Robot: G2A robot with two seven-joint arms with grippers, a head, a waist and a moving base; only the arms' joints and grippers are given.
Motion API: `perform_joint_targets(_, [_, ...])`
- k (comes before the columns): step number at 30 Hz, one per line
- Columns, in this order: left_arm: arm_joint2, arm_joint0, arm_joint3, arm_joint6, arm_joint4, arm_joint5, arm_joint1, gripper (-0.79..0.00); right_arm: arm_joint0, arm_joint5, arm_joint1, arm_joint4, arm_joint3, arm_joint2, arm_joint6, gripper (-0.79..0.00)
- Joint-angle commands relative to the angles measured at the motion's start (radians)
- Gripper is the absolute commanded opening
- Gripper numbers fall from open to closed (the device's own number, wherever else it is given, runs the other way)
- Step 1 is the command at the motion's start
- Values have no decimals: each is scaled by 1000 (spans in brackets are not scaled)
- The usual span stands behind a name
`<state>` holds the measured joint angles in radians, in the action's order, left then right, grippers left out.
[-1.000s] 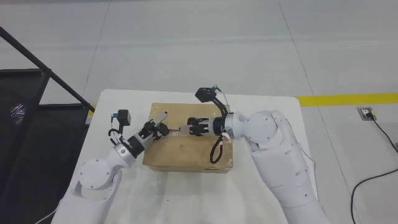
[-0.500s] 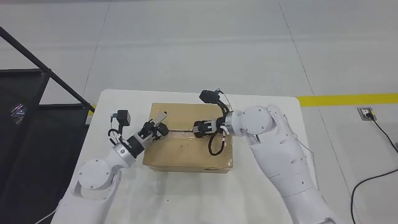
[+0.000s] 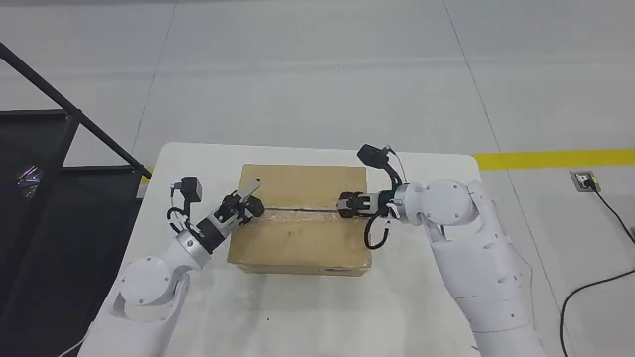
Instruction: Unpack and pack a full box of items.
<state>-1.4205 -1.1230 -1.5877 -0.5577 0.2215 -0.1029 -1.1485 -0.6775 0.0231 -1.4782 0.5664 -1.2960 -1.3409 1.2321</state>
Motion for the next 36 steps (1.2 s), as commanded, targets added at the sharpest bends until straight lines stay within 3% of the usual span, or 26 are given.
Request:
perform_joint_targets(1, [-12,-7,-3,6,3,-4,1,0,-19,21,4,-13,-38,-6,-11,-785])
perform_joint_targets(7, [-103,-70,-37,24,35,-39,11,0,-48,61,2,-34,-114,64,-68,-785])
perform_joint_targets(15, [-197,-152,-6,46,51,-58,21,0,99,41,-30,-66,132,220,-119,-785])
perform_joint_targets(25, [-127,-105,98,56,40,-46,13,0,232,49,-81,-127,327,365,-185,-785])
perform_joint_targets(36, [-78,-81,114,45,32,-56,7,0,323,87,-137,-219,463,474,-190,-785])
